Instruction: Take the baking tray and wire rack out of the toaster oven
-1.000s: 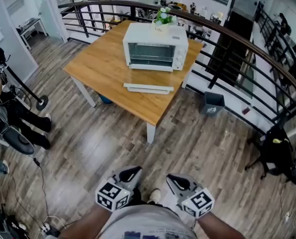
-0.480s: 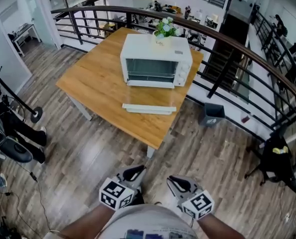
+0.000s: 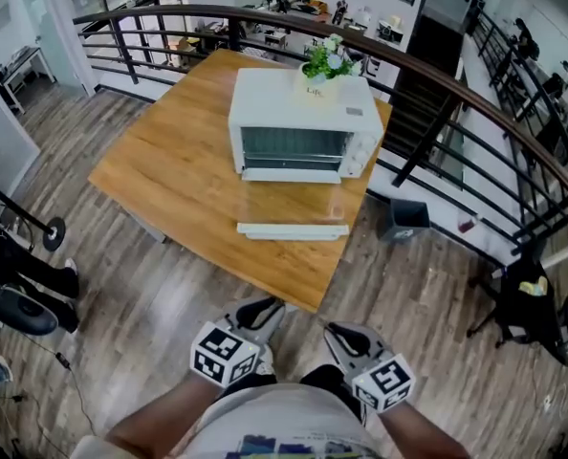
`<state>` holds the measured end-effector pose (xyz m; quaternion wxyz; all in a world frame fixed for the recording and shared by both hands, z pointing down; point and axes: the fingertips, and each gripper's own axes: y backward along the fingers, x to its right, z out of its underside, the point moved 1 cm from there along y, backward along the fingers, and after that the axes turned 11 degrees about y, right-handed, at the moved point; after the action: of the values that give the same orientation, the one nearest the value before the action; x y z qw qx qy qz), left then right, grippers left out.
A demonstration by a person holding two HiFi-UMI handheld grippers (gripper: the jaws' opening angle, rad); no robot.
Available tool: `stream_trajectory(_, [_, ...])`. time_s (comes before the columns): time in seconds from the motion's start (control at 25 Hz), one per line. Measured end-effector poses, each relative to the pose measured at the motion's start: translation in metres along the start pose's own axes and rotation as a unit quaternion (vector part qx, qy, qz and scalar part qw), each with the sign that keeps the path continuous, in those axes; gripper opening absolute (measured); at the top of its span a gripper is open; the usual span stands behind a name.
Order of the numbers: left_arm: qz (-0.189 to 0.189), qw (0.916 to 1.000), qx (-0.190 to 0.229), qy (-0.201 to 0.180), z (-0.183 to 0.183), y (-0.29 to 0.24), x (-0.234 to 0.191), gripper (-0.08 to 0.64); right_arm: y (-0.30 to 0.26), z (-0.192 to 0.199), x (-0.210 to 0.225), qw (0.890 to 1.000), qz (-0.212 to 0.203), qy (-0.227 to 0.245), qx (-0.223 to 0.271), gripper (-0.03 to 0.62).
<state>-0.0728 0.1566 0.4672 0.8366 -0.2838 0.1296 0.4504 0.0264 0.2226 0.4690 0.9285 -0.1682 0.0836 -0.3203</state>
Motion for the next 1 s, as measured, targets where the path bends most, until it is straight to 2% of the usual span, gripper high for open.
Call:
stream_trajectory(0.32, [0.011,0.9997,0.008,0.022,-0.03,-0.042,-0.038,0.081,-0.032,-0.003,0.03,1.0,0.0,-0.01,-0.011,0.032])
stream_trajectory(0.48, [0.003,0.9978,0.021,0.063,-0.05,-0.069,-0.053,0.081,-0.046,-0.007,0.064,1.0,-0.016,-0.007,-0.009,0.031])
stream_trajectory(0.72, [-0.019,0.99,0.054,0.129,-0.083,-0.119,-0.077,0.081,-0.061,-0.016,0.123,0.999,-0.041,-0.001,0.003,0.031])
stream_trajectory(1.0, [-0.041,0.9733,0.09,0.207,-0.111,-0.175,-0.106,0.083,-0.064,-0.007,0.176,0.997,-0.073,-0.004,0.001,0.031])
